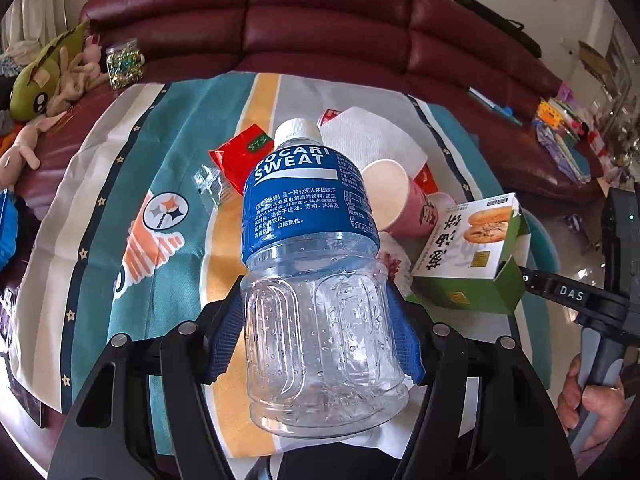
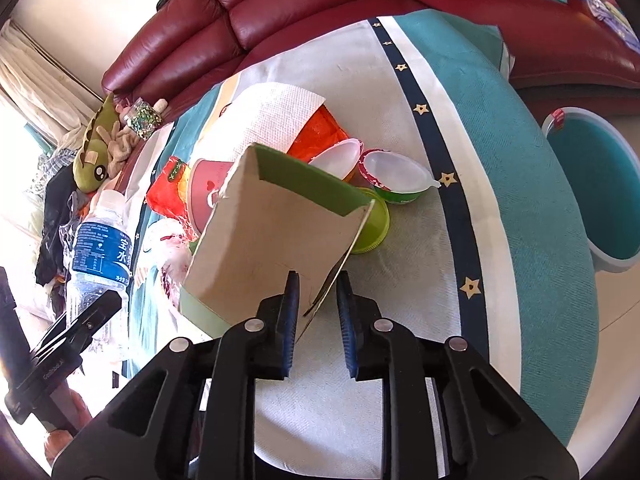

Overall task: Collect trash
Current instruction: 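Carry the bottle and green box over the teal bucket with both tools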

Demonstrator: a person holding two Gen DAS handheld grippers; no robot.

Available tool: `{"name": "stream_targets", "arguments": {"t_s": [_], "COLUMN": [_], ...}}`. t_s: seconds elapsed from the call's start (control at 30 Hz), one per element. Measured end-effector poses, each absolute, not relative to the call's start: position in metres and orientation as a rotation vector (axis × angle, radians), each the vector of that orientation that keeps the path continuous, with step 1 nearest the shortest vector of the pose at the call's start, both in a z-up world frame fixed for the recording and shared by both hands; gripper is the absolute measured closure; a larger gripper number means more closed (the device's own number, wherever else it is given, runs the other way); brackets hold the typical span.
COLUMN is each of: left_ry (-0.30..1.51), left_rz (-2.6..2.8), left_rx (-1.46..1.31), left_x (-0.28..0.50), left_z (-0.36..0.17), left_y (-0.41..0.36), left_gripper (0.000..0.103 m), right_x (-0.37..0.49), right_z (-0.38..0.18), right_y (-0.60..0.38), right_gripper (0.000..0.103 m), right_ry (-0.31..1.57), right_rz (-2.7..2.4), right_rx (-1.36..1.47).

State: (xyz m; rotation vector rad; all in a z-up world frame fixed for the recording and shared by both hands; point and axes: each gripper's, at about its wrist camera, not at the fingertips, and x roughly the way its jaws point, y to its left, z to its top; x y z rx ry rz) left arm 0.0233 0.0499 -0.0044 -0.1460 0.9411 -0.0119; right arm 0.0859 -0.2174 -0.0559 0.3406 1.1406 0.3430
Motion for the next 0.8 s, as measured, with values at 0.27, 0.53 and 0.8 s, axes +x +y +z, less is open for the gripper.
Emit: {"name": "stream_targets", "arguments": {"t_s": [0.27, 0.53, 0.8], "left_ry": [0.897, 0.879, 0.936], "left_rz": [-0.084, -0.239, -0.446], "left_rx": [-0.091, -0.013, 0.102], "left_x": [0.035, 0.062, 0.098], "left_z": [0.018, 0.037, 0.024], "left_y": [0.029, -0.031, -0.149], "left_gripper": [0.037, 0.037, 0.037], "right_x": [0.087, 0.087, 0.083], "right_z": [-0.035, 0.017, 0.039], "right_y": [-0.230, -0.293, -0.411], "right_gripper": [0.102, 0.101, 0.101], "right_ry": [1.086, 0.962, 0.866], "right_rz": [0.329, 0.262, 0.046], "right_rx": [0.331, 0.380, 0.457]}}
